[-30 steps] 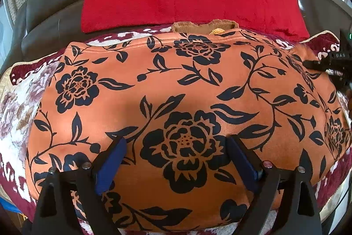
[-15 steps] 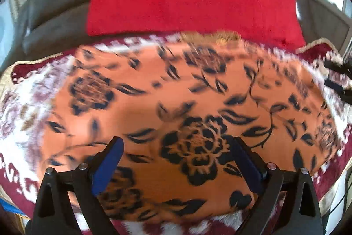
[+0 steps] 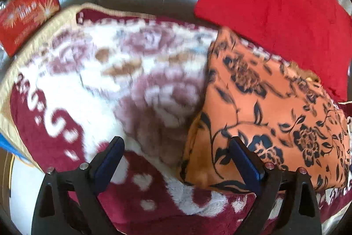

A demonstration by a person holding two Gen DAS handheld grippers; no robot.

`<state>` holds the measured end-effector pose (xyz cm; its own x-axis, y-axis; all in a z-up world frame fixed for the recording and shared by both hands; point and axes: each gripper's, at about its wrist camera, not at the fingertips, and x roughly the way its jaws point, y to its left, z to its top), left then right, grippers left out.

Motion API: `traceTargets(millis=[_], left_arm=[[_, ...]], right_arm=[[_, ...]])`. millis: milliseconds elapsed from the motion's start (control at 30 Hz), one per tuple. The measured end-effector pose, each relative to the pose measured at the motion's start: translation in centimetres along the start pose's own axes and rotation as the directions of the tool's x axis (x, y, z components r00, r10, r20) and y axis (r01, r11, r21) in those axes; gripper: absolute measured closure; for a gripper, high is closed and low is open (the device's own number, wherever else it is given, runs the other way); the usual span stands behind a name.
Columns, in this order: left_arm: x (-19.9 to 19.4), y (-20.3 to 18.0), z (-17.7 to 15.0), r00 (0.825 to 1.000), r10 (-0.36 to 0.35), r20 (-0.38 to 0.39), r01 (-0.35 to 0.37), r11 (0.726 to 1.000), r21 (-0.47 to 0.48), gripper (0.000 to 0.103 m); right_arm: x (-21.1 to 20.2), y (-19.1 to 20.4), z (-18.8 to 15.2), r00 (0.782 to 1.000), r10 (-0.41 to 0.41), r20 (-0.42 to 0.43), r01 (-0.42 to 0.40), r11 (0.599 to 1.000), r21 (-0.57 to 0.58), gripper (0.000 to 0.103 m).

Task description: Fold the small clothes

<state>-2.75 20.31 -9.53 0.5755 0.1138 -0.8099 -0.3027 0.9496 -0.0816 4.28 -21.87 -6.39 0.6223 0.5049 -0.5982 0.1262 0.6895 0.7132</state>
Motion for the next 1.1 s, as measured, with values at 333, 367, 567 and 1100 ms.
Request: traceTargets(millis=[333,367,567,1100], left_arm=[[1.2,-4.1,0.1,0.998,-0.062,-0.018,0.064,0.992,0.11,0.007],[2.5,-4.1,-0.3,0.997,-0.032,-0.074,0.041,0.992,0.117,0.009],[0.3,-3.2,0.7,0.994,-0.088,-0.066,0.094,0.991,0.093,0.034],[8.8,-2.4,11.0,0.993,-0.072,-0.09,0.062,0.992,-0.105,0.026]], right_arm=[[3.4,3.3,4.0,0.996,0.059,-0.067,-0.063,0.996,-0.06,0.015],[4.7,3.2,4.8,0.994,0.052,-0.092,-0.058,0.996,-0.066,0.015],[7.4,-1.0,7.8,0.992,-0.031,-0.123,0.036,0.999,0.04,0.016],[6.5,-3.8,11.1,0.977,-0.213,-0.005,0.213,0.977,0.012,0.015]])
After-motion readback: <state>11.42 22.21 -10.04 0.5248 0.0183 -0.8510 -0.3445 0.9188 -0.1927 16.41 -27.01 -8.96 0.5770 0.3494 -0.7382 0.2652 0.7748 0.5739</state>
